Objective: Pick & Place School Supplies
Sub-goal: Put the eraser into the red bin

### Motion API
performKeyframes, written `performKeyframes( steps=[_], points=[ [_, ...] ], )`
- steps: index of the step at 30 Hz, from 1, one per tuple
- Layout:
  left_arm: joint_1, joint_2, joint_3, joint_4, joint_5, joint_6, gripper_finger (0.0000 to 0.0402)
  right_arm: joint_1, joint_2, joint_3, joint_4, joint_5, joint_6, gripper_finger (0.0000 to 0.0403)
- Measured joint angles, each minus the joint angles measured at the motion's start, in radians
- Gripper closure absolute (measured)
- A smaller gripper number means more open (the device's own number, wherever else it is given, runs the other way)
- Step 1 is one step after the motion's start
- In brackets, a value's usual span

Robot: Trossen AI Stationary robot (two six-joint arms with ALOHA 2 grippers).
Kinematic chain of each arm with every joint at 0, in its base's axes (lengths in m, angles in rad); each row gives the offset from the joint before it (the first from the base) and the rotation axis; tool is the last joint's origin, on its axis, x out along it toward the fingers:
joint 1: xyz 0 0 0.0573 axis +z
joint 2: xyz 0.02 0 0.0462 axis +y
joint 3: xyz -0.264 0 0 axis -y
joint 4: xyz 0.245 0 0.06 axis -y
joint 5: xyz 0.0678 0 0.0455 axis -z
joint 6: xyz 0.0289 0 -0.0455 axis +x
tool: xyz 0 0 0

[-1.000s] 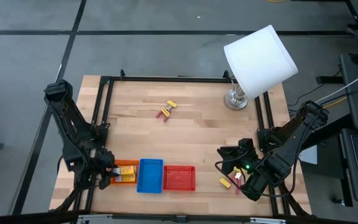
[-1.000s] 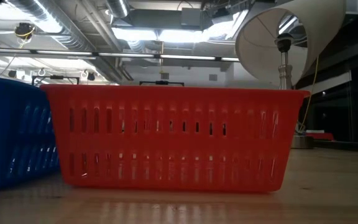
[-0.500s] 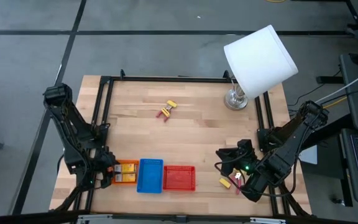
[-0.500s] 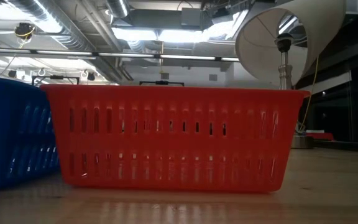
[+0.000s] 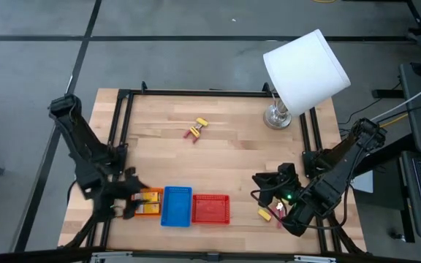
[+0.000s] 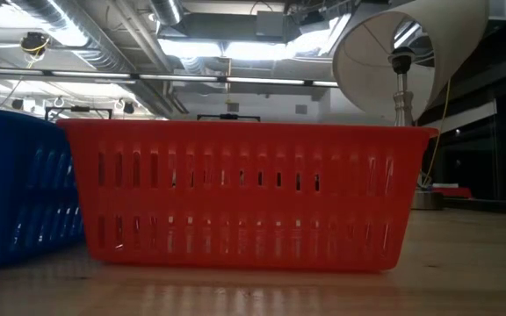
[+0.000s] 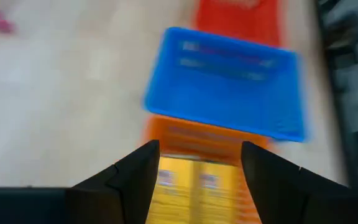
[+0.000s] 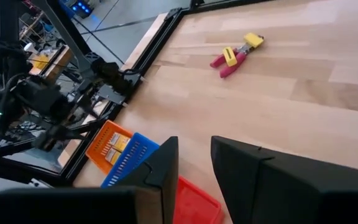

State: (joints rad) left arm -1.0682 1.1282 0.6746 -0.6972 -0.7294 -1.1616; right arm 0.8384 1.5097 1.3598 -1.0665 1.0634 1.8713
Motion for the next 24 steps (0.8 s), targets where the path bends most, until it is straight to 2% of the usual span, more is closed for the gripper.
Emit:
performKeyframes(
  steps=[6,8,12,15,20,24],
  points=[
    [0.344,-0.001,0.000,0.005,0.001,0.105,0.0190,-0.013,0.000,0.000,0.004,-0.001,-0.036,0.0305],
    [0.479,-0.001,0.000,0.067,0.080,0.163,0.0195,-0.013,0.000,0.000,0.004,-0.001,-0.048,0.0305],
    [0.723,-0.001,0.000,0.266,0.337,0.241,0.0206,-0.013,0.000,0.000,0.004,-0.001,-0.074,0.0305],
    [0.861,-0.001,0.000,0.378,0.434,0.195,0.0210,-0.013,0.000,0.000,-0.008,-0.001,-0.083,0.0305],
    [1.036,-0.001,0.000,0.499,0.457,0.083,0.0211,-0.013,0.000,0.000,-0.031,0.002,-0.083,0.0304],
    [1.148,0.003,0.000,0.531,0.460,-0.053,0.0213,-0.015,0.000,0.000,-0.052,0.036,-0.080,0.0304]
  ],
)
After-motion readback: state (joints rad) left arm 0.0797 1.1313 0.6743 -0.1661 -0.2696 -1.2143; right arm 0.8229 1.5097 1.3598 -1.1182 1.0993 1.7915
